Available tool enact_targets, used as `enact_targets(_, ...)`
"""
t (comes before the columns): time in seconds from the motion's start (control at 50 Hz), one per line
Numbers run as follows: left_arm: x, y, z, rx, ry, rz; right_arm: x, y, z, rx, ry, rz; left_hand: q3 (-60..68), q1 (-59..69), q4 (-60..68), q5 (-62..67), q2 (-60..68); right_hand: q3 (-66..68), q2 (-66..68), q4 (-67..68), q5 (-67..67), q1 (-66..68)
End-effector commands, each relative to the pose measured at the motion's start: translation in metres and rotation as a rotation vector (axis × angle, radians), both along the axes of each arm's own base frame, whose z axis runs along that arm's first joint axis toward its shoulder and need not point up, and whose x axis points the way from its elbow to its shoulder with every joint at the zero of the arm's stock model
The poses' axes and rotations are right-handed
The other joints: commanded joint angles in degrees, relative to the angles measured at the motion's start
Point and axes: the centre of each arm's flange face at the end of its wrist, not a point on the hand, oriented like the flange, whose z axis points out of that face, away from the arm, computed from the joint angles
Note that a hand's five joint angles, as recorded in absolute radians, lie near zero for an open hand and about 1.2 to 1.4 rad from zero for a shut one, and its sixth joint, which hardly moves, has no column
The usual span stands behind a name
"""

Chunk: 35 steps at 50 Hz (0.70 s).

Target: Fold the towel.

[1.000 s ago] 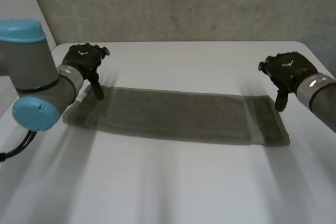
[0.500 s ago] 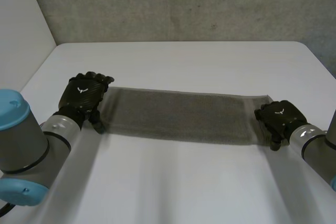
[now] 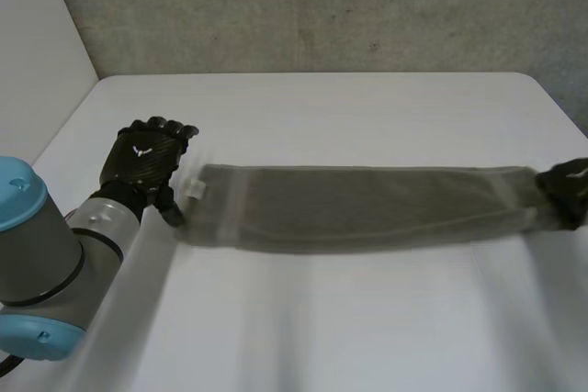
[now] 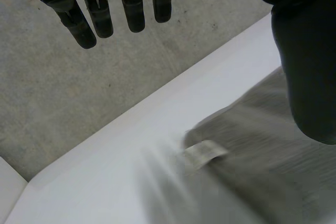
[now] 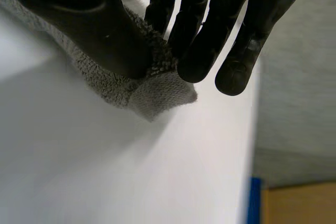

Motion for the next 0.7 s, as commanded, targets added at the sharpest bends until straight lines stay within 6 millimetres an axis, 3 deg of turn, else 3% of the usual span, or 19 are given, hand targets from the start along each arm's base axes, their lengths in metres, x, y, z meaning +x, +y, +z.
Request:
enact_targets(0.02, 0.000, -0.001, 0.010, -0.028, 0.014, 0.001, -0.014, -0.020, 0.052, -0.136, 0.115, -0.027, -2.65, -3.97, -3.58, -11.75, -3.44, 3.60, 5.84, 3.46, 3.71, 5.28)
enact_targets(0.06, 0.000, -0.001, 0.013, -0.038, 0.017, 0.003, -0.004, -0.022, 0.062, -0.160, 0.112, -0.005, -2.65, -3.97, -3.58, -11.75, -3.44, 3.60, 5.84, 3.46, 3.71, 5.28)
enact_targets(0.1, -0.001, -0.004, 0.022, -0.066, 0.026, 0.004, 0.039, -0.017, 0.083, -0.223, 0.096, 0.100, -2.82, -4.14, -3.75, -11.92, -3.60, 3.60, 5.84, 3.46, 3.71, 5.28)
enact_targets(0.12, -0.001, -0.004, 0.022, -0.066, 0.027, 0.004, 0.040, -0.017, 0.083, -0.223, 0.095, 0.100, -2.82, -4.14, -3.75, -11.92, -3.60, 3.60, 5.84, 3.46, 3.71, 5.28)
enact_targets(0.16, -0.004, -0.007, 0.033, -0.094, 0.038, 0.003, 0.092, -0.004, 0.097, -0.282, 0.075, 0.230, -2.82, -4.14, -3.75, -11.92, -3.60, 3.60, 5.84, 3.46, 3.71, 5.28)
enact_targets(0.18, -0.004, -0.007, 0.033, -0.094, 0.038, 0.003, 0.093, -0.004, 0.097, -0.282, 0.074, 0.230, -2.82, -4.14, -3.75, -11.92, -3.60, 3.60, 5.84, 3.46, 3.71, 5.28)
enact_targets(0.2, -0.007, -0.007, 0.038, -0.111, 0.044, -0.005, 0.119, 0.005, 0.102, -0.306, 0.068, 0.289, -2.82, -4.14, -3.75, -11.92, -3.60, 3.60, 5.84, 3.46, 3.71, 5.28)
enact_targets(0.22, -0.011, -0.006, 0.044, -0.128, 0.051, -0.016, 0.119, 0.006, 0.102, -0.306, 0.068, 0.289, -2.82, -4.14, -3.75, -11.92, -3.60, 3.60, 5.84, 3.46, 3.71, 5.28)
enact_targets(0.26, -0.016, -0.006, 0.049, -0.142, 0.057, -0.029, 0.176, 0.031, 0.098, -0.321, 0.057, 0.423, -2.82, -4.14, -3.75, -11.92, -3.60, 3.60, 5.84, 3.46, 3.71, 5.28)
enact_targets(0.28, -0.016, -0.006, 0.049, -0.142, 0.058, -0.029, 0.177, 0.031, 0.098, -0.321, 0.057, 0.423, -2.82, -4.14, -3.75, -11.92, -3.60, 3.60, 5.84, 3.46, 3.71, 5.28)
enact_targets(0.32, -0.022, -0.006, 0.057, -0.164, 0.070, -0.039, 0.232, 0.062, 0.088, -0.326, 0.038, 0.567, -2.99, -4.31, -3.92, -12.09, -3.77, 3.60, 5.84, 3.46, 3.71, 5.28)
enact_targets(0.34, -0.022, -0.006, 0.057, -0.164, 0.070, -0.039, 0.233, 0.063, 0.088, -0.326, 0.038, 0.567, -2.99, -4.31, -3.92, -12.09, -3.77, 3.60, 5.84, 3.46, 3.71, 5.28)
enact_targets(0.38, -0.023, -0.008, 0.062, -0.177, 0.077, -0.022, 0.271, 0.087, 0.075, -0.321, 0.025, 0.670, -2.99, -4.31, -3.92, -12.09, -3.77, 3.60, 5.84, 3.46, 3.71, 5.28)
enact_targets(0.44, -0.023, -0.010, 0.063, -0.179, 0.078, -0.013, 0.286, 0.099, 0.066, -0.310, 0.021, 0.715, -2.99, -4.31, -3.92, -12.09, -3.77, 3.60, 5.84, 3.46, 3.71, 5.28)
enact_targets(0.56, -0.025, -0.012, 0.060, -0.174, 0.077, -0.006, 0.328, 0.139, 0.027, -0.263, 0.020, 0.859, -3.16, -4.48, -4.09, -12.26, -3.94, 3.60, 5.84, 3.46, 3.71, 5.28)
enact_targets(0.58, -0.026, -0.013, 0.057, -0.165, 0.075, -0.006, 0.333, 0.145, 0.013, -0.240, 0.026, 0.879, -3.16, -4.48, -4.09, -12.26, -3.94, -11.33, -9.09, -11.47, -11.21, -9.65)
enact_targets(0.6, -0.026, -0.013, 0.057, -0.165, 0.075, -0.006, 0.333, 0.145, 0.013, -0.240, 0.026, 0.879, -3.16, -4.48, -4.09, -12.26, -3.94, -11.48, -9.24, -11.62, -11.36, -9.80)
enact_targets(0.64, -0.026, -0.014, 0.051, -0.149, 0.070, -0.006, 0.335, 0.151, -0.005, -0.196, 0.040, 0.892, -3.16, -4.48, -4.09, -12.26, -3.94, -66.40, -64.16, -66.54, -66.29, -64.72)
enact_targets(0.7, -0.027, -0.015, 0.044, -0.131, 0.065, -0.006, 0.331, 0.149, -0.009, -0.176, 0.039, 0.876, -3.16, -4.48, -4.09, -12.26, -3.94, -66.40, -64.16, -66.54, -66.29, -64.72)
